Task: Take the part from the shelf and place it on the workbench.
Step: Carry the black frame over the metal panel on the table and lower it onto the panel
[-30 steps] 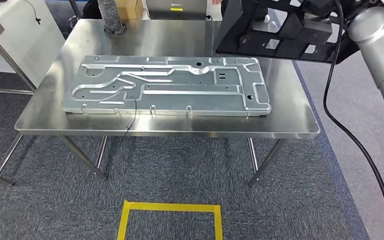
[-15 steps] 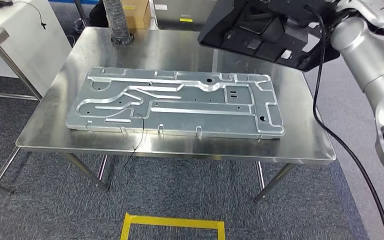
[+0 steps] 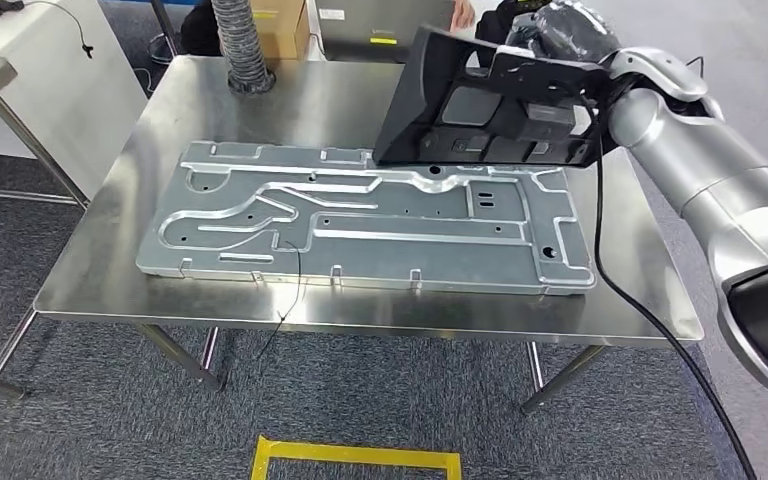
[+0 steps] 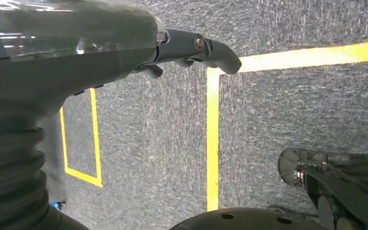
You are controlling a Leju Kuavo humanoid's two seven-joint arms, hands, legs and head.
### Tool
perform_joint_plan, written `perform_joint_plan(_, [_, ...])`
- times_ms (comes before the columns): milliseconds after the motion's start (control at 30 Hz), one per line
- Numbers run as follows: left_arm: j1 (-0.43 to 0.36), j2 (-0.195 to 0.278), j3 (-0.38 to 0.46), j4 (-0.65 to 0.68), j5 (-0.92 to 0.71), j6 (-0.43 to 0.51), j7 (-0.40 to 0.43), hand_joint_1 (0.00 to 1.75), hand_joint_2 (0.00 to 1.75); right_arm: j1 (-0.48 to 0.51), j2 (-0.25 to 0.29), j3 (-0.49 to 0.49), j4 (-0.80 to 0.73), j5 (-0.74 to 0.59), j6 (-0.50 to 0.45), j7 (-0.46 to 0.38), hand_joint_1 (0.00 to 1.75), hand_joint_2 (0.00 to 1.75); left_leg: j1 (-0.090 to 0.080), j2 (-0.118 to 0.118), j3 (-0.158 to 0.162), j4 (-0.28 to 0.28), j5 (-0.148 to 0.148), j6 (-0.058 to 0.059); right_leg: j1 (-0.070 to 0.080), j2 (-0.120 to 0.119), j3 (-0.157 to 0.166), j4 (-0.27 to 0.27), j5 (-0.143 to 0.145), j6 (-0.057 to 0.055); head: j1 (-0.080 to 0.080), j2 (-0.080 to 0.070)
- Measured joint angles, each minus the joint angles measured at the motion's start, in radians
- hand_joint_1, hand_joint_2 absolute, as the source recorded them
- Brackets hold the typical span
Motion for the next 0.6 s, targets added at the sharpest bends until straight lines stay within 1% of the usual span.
perform_joint_plan(33, [-0.001,0.000,-0.001,0.000,-0.001,0.000,0.001,0.00,1.75,0.006,0.001,0.004,-0.006,0.003,0.002,0.000,1.75,1.75,0.001,0.001,0.001,0.000,-0.002,0.005,-0.001,-0.002,-0.004,0.011,-0.009,0.004,0.000,0.000])
perform_joint_plan(67, [-0.001,-0.001,-0.002,0.000,-0.002,0.000,0.002,0.00,1.75,0.011,0.001,0.009,-0.012,0.006,0.005,0.000,1.75,1.75,0.001,0.001,0.002,-0.001,-0.004,0.009,-0.001,-0.006,-0.017,0.038,-0.026,0.008,0.000,0.000])
perform_joint_plan(100, [-0.001,-0.001,-0.003,0.000,-0.004,-0.001,0.002,0.00,1.75,0.015,0.002,0.013,-0.017,0.009,0.008,0.000,1.31,1.31,0.001,0.002,0.003,-0.002,-0.006,0.013,-0.001,-0.010,-0.043,0.089,-0.051,0.010,0.000,0.000])
perform_joint_plan(167, [-0.001,-0.001,-0.005,0.000,-0.007,-0.001,0.003,0.00,1.75,0.027,0.002,0.020,-0.025,0.011,0.013,0.000,0.44,0.44,-0.001,0.001,0.006,-0.001,-0.011,0.021,0.001,-0.015,-0.122,0.228,-0.101,0.012,0.000,0.000])
perform_joint_plan(200, [-0.001,-0.001,-0.006,0.000,-0.010,-0.001,0.003,0.00,1.75,0.037,0.002,0.023,-0.028,0.012,0.014,0.000,0.00,0.00,-0.003,0.001,0.008,-0.001,-0.014,0.023,0.002,-0.015,-0.157,0.281,-0.110,0.011,0.000,0.000])
perform_joint_plan(233, [-0.001,-0.001,-0.008,0.000,-0.013,-0.001,0.004,0.00,1.75,0.046,0.002,0.027,-0.031,0.012,0.015,-0.001,0.00,0.00,-0.004,0.000,0.012,-0.001,-0.018,0.025,0.002,-0.015,-0.178,0.303,-0.103,0.008,0.000,0.000])
perform_joint_plan(267, [-0.002,-0.002,-0.010,0.000,-0.017,0.000,0.004,0.00,1.75,0.053,0.002,0.030,-0.034,0.013,0.016,-0.001,0.00,0.00,-0.007,-0.001,0.018,0.000,-0.022,0.026,0.004,-0.015,-0.178,0.279,-0.072,0.004,0.000,0.000])
perform_joint_plan(300, [-0.002,-0.002,-0.013,0.000,-0.020,0.000,0.006,0.00,1.75,0.058,0.002,0.032,-0.039,0.013,0.016,-0.001,0.00,0.00,-0.009,-0.002,0.025,0.000,-0.027,0.026,0.007,-0.014,-0.159,0.219,-0.026,-0.003,0.000,0.000])
perform_joint_plan(333, [-0.003,-0.003,-0.016,0.000,-0.023,0.001,0.007,0.00,1.75,0.060,0.001,0.033,-0.043,0.013,0.016,-0.001,0.00,0.00,-0.011,-0.003,0.032,0.000,-0.032,0.026,0.011,-0.014,-0.130,0.145,0.016,-0.013,0.000,0.000])
perform_joint_plan(367, [-0.003,-0.004,-0.019,0.000,-0.024,0.001,0.008,0.00,1.75,0.060,0.001,0.033,-0.048,0.013,0.016,-0.001,0.00,0.00,-0.014,-0.003,0.038,0.000,-0.036,0.024,0.016,-0.014,-0.102,0.075,0.050,-0.022,0.000,0.000])
perform_joint_plan(400, [-0.003,-0.005,-0.021,0.000,-0.023,0.001,0.008,0.00,1.75,0.060,0.000,0.033,-0.052,0.012,0.016,-0.001,0.00,0.00,-0.015,-0.004,0.041,-0.001,-0.040,0.021,0.021,-0.014,-0.084,0.032,0.066,-0.029,0.000,0.000])
perform_joint_plan(433, [-0.003,-0.006,-0.022,0.000,-0.022,0.001,0.009,0.00,1.75,0.059,-0.001,0.033,-0.055,0.012,0.016,0.000,0.00,0.00,-0.014,-0.004,0.043,-0.001,-0.042,0.018,0.024,-0.014,-0.076,0.014,0.068,-0.033,0.000,0.000])
perform_joint_plan(467, [-0.004,-0.006,-0.023,0.000,-0.020,0.001,0.011,0.00,1.75,0.059,-0.002,0.033,-0.057,0.011,0.016,0.001,0.00,0.00,-0.015,-0.004,0.044,-0.003,-0.043,0.013,0.026,-0.014,-0.074,0.010,0.066,-0.036,0.000,0.000])
perform_joint_plan(533, [-0.003,-0.004,-0.023,0.001,-0.019,-0.001,0.012,0.00,1.75,0.059,-0.005,0.032,-0.064,0.011,0.016,0.004,0.00,0.00,-0.018,-0.003,0.046,-0.004,-0.050,0.004,0.018,-0.015,-0.062,-0.006,0.069,-0.038,0.000,0.000])
perform_joint_plan(567, [-0.003,-0.003,-0.023,0.001,-0.018,-0.001,0.013,0.00,1.75,0.059,-0.006,0.031,-0.067,0.010,0.017,0.005,0.00,0.00,-0.019,-0.002,0.039,0.015,-0.063,-0.001,0.013,-0.017,-0.054,-0.016,0.072,-0.039,0.000,0.000])
perform_joint_plan(600, [-0.004,-0.002,-0.023,0.001,-0.017,-0.002,0.013,0.00,1.75,0.058,-0.006,0.030,-0.070,0.010,0.017,0.005,0.00,0.00,-0.019,-0.001,0.021,0.055,-0.086,-0.007,0.009,-0.019,-0.045,-0.024,0.074,-0.040,0.000,0.000])
